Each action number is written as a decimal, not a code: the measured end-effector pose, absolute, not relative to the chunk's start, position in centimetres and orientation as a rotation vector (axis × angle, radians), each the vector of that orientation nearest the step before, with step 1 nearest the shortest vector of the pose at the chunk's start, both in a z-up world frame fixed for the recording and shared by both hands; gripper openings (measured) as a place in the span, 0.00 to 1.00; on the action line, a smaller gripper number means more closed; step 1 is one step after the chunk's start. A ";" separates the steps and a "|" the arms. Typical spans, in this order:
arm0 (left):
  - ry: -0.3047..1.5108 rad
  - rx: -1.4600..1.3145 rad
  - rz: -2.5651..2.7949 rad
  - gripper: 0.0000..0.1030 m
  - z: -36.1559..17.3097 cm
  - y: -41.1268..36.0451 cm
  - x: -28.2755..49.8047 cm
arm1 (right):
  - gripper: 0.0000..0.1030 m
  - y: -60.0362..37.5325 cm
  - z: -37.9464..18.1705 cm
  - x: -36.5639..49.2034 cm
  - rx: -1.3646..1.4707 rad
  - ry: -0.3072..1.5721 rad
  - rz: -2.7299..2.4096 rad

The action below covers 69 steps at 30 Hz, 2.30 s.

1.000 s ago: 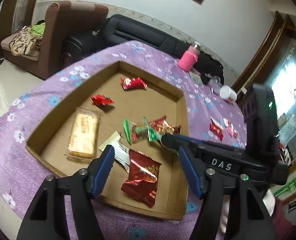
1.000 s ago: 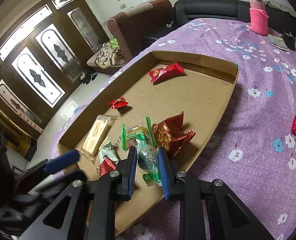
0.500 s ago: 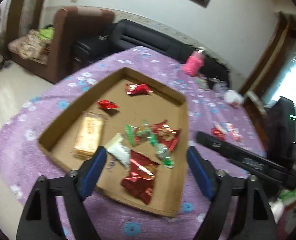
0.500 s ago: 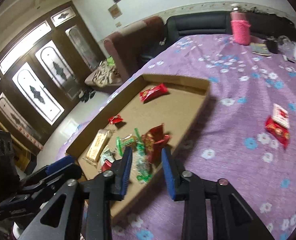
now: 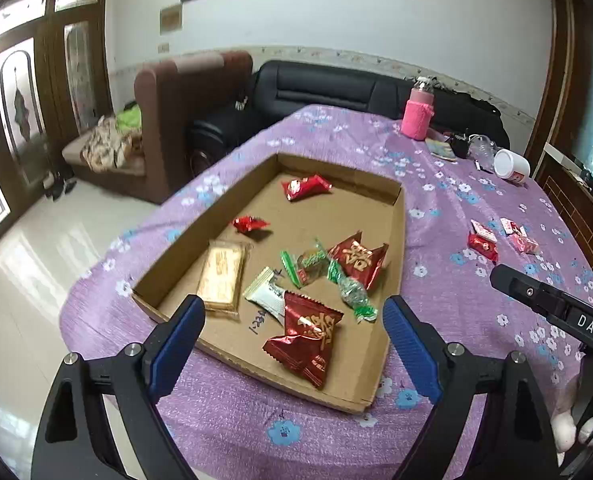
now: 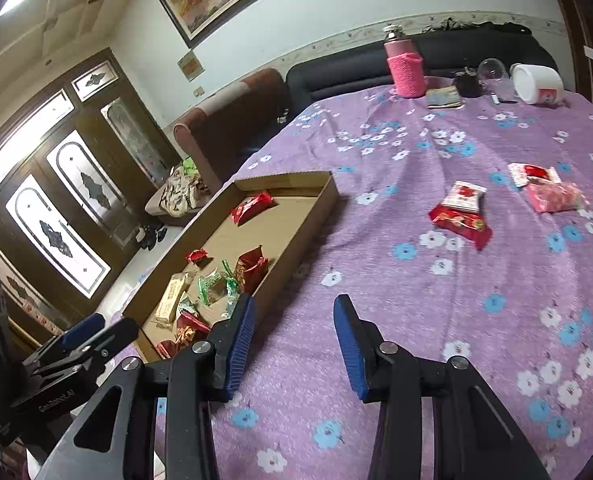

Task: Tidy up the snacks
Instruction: 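Raise both open tools away from the box and swing back toward the table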

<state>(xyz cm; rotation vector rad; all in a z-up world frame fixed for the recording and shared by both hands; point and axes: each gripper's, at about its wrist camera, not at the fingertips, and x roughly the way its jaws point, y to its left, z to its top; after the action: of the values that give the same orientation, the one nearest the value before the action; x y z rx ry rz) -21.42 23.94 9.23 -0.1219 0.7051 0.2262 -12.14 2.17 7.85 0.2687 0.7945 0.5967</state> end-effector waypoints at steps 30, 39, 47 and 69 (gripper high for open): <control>0.244 0.011 0.059 0.88 31.0 24.5 -29.7 | 0.47 -12.8 30.7 -18.1 0.307 0.483 0.411; 0.085 0.311 0.366 0.94 43.4 24.1 -27.0 | 0.47 -16.0 48.6 -17.9 0.167 0.321 0.181; -0.010 0.463 0.673 1.00 50.3 25.6 -21.1 | 0.64 -18.9 56.6 -15.7 0.123 0.280 -0.076; 0.638 -0.097 -0.255 1.00 13.3 13.9 -6.9 | 0.47 -7.0 5.6 6.7 0.236 1.053 0.384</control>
<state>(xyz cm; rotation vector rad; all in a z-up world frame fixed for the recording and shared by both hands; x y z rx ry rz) -6.86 13.90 13.29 -0.0966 0.6377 -0.2551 6.69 -7.03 5.64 0.2359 1.0526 0.3842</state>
